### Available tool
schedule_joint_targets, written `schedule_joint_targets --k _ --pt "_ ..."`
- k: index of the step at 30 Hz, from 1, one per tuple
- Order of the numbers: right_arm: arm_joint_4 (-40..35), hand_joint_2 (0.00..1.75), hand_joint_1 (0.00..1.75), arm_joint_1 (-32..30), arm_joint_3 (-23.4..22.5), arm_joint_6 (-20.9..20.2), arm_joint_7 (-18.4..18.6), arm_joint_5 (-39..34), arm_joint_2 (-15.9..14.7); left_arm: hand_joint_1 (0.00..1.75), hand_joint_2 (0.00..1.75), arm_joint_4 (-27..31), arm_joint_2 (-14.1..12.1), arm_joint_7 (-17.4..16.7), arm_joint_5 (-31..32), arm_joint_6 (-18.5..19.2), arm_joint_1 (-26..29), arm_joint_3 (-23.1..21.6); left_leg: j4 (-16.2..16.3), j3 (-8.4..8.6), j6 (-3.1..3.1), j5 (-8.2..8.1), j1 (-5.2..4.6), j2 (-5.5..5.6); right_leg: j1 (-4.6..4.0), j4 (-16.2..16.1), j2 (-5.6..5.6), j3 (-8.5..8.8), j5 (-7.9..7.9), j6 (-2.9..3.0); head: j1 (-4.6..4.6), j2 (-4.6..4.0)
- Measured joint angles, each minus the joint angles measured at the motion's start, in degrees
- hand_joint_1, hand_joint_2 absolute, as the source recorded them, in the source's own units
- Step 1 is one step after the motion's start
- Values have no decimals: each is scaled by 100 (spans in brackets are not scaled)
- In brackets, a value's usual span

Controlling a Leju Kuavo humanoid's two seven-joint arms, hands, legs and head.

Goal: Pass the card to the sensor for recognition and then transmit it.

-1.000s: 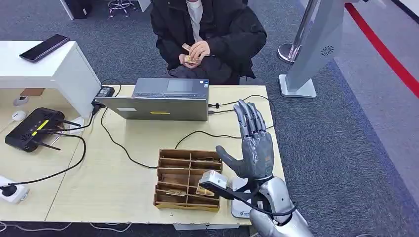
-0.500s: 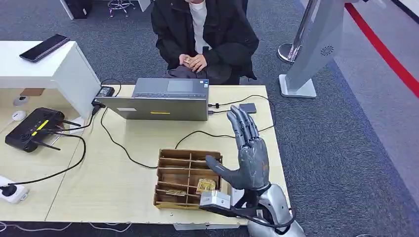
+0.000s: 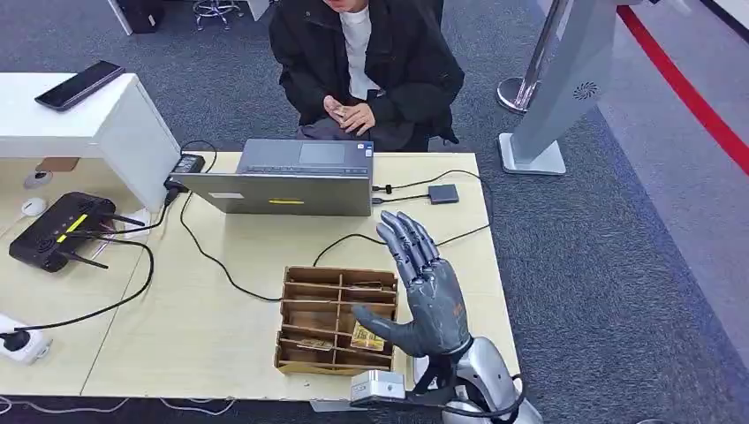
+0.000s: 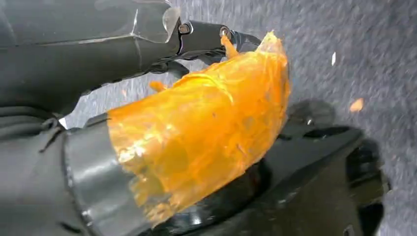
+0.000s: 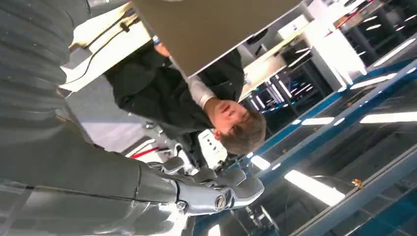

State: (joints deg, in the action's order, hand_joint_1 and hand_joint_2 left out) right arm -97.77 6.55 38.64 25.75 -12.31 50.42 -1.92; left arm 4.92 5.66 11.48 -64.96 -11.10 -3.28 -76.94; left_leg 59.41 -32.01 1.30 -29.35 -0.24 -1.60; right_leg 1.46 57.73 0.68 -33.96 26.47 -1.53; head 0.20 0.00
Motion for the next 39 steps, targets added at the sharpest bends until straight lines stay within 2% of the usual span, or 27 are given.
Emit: schedule_joint_targets --k 5,8,15,21,29,33,39 --pt "7 175 0 3 144 -48 -194 -236 -70 0 0 -192 -111 48 -243 1032 174 146 -1 0 0 0 2 -1 0 0 -1 -1 0 0 4 0" --pt "44 175 0 29 247 -116 -279 -354 -118 0 0 -271 -212 50 -336 1484 311 249 -1 -2 -2 -2 8 -1 0 0 -1 -1 1 0 2 0" --pt "461 175 0 348 553 -243 -371 -542 -247 0 0 -352 -566 46 -433 2753 680 542 -2 -1 -2 -3 11 -3 -1 0 -4 -1 1 1 2 0" --pt "857 175 0 663 796 -299 -288 -570 -299 0 0 -369 -759 48 -369 2900 850 715 -2 -1 -2 -2 11 -2 -1 1 -3 -1 1 1 4 0" --pt "1239 175 0 995 1042 -251 52 -369 -319 0 0 -369 -833 48 -201 2930 917 913 -1 -1 -2 -2 10 -2 -1 1 -3 -1 1 1 2 0" --pt "1346 175 0 1080 1112 -234 94 -332 -321 0 0 -369 -852 48 -175 2941 927 992 -1 -1 -2 -2 10 -2 -1 1 -3 -1 1 1 4 0" --pt "1539 175 0 1240 1235 -125 503 103 -352 0 0 -369 -868 48 55 2959 942 1169 -1 -1 -2 -2 11 -2 -1 1 -3 -1 1 1 2 0"
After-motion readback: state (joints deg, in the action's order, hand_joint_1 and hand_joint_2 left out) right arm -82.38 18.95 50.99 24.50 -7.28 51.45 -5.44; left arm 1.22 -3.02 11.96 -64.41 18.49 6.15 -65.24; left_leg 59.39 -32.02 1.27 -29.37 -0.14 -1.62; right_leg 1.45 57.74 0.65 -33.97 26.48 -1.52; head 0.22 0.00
